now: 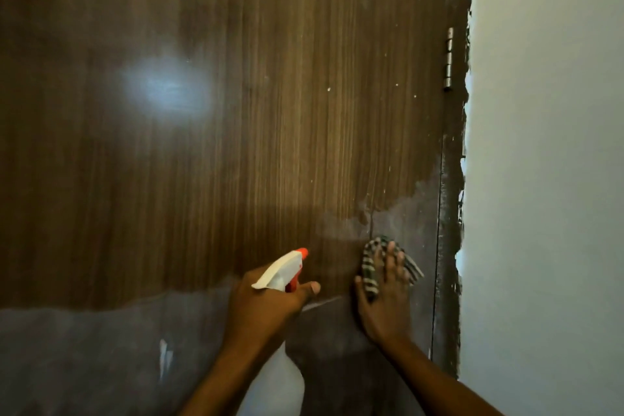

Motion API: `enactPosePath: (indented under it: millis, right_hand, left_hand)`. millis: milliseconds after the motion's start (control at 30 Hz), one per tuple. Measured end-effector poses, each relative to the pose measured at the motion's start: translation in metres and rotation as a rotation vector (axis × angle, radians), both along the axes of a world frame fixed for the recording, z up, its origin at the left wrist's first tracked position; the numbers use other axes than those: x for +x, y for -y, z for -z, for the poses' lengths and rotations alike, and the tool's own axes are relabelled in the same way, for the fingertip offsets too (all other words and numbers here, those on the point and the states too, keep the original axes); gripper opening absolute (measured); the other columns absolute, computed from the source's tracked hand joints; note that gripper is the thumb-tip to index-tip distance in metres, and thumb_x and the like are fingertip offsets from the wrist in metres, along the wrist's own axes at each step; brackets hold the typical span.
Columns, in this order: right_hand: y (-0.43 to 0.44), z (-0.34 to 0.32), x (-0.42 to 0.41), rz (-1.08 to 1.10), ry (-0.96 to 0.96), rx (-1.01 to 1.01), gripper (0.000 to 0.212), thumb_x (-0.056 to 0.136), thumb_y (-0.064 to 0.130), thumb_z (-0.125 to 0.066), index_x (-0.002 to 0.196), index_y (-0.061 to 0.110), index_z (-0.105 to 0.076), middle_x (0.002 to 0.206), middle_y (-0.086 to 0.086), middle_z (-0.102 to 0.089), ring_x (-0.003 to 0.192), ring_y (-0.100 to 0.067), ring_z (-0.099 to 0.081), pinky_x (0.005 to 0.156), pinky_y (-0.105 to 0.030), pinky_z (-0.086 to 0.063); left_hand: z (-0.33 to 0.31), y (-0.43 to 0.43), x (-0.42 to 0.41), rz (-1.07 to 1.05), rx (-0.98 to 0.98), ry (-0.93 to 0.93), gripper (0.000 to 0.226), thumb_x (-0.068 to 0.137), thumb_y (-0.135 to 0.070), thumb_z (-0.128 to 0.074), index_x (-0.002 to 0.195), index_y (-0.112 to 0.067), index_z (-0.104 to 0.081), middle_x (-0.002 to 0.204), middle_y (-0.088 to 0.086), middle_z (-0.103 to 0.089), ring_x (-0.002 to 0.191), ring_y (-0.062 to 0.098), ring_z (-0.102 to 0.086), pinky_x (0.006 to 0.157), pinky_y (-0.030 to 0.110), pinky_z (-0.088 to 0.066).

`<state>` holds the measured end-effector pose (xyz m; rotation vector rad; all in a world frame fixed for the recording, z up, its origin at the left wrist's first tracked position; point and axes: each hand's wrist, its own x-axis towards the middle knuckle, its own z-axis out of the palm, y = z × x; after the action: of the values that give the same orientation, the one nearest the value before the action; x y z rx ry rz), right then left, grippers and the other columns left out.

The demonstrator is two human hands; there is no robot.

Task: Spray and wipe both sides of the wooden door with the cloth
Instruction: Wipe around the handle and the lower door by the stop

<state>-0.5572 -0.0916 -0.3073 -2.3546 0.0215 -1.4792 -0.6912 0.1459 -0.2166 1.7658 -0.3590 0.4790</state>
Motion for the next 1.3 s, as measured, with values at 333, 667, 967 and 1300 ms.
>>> enactPosePath:
  millis: [333,667,967,1300]
  right_hand:
    - [-0.04,-0.076,0.016,-0.125,0.149,-0.366,0.079,0.091,0.054,-0.047,0.156,0.035,-0.006,0.165,-0.001,-0.002,0.152,-0.025,0.0,0.121,-0.05,0.0]
    - [0.07,-0.084,0.016,-0.09,0.142,0.358,0.071,0.095,0.053,-0.033,0.15,0.046,0.012,0.165,0.003,-0.007,0.152,-0.019,-0.001,0.122,-0.05,-0.008]
    - [0.081,-0.197,0.029,-0.104,0.192,0.176,0.071,0.095,0.059,-0.027,0.152,0.041,0.01,0.165,0.006,0.004,0.151,-0.017,0.007,0.122,-0.046,0.002]
    - [0.105,-0.12,0.023,-0.03,0.143,0.336,0.069,0.099,0.054,-0.026,0.152,0.032,0.01,0.164,0.003,0.001,0.151,-0.017,0.002,0.122,-0.052,-0.007]
  left_hand:
    - [-0.011,0.04,0.026,0.027,-0.07,-0.034,0.033,0.072,-0.016,-0.077,0.072,-0.034,-0.049,0.071,-0.011,-0.056,0.07,0.005,-0.053,0.065,0.023,-0.04]
    - [-0.035,0.097,0.031,0.01,-0.028,-0.105,0.066,0.072,-0.019,-0.078,0.129,-0.012,-0.047,0.119,0.008,-0.058,0.112,0.028,-0.054,0.098,0.042,-0.045]
    - [-0.037,0.118,0.033,0.049,0.05,0.037,0.059,0.074,-0.035,-0.072,0.126,-0.016,-0.051,0.112,0.008,-0.063,0.101,0.024,-0.062,0.091,0.044,-0.052]
    - [-0.013,0.115,0.029,0.112,0.014,-0.006,0.026,0.077,-0.024,-0.07,0.092,-0.033,-0.051,0.086,-0.012,-0.056,0.083,0.002,-0.055,0.079,0.027,-0.043]
